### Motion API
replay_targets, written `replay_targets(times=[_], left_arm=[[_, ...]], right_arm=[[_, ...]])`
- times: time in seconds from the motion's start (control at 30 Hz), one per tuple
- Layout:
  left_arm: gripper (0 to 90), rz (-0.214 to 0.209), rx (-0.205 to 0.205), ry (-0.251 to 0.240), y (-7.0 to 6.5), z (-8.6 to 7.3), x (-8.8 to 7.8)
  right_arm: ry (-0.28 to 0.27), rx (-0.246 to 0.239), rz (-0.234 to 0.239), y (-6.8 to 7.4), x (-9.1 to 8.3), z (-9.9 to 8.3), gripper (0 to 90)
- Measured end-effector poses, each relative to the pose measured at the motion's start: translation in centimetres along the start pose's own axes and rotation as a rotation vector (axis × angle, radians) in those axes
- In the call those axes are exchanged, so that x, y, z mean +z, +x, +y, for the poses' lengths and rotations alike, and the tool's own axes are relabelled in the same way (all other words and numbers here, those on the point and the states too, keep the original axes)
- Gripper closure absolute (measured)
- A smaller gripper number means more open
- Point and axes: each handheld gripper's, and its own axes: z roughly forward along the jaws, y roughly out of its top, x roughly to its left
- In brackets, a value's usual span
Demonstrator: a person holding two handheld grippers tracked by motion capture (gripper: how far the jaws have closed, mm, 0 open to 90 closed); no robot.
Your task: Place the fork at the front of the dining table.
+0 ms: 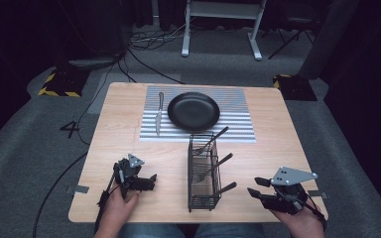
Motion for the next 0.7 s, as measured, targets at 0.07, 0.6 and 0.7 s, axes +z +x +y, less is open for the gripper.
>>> replay_targets(times=[0.07, 0.6, 0.7], left_arm=[[0.3, 0.001, 0.0, 0.001, 0.0, 0.0, 0.0], [0.3, 0.001, 0.001, 0.001, 0.0, 0.0, 0.0], [0.2, 0.001, 0.001, 0.001, 0.0, 0.0, 0.0]], right_arm=[[-0.018, 0.0, 0.037, 0.4, -0.3, 0.4, 55.4], [-0.057, -0.049, 0.217, 2.9, 0.7, 3.0, 59.2], [-0.063, -0.041, 0.238, 2.9, 1.2, 3.2, 61.6]])
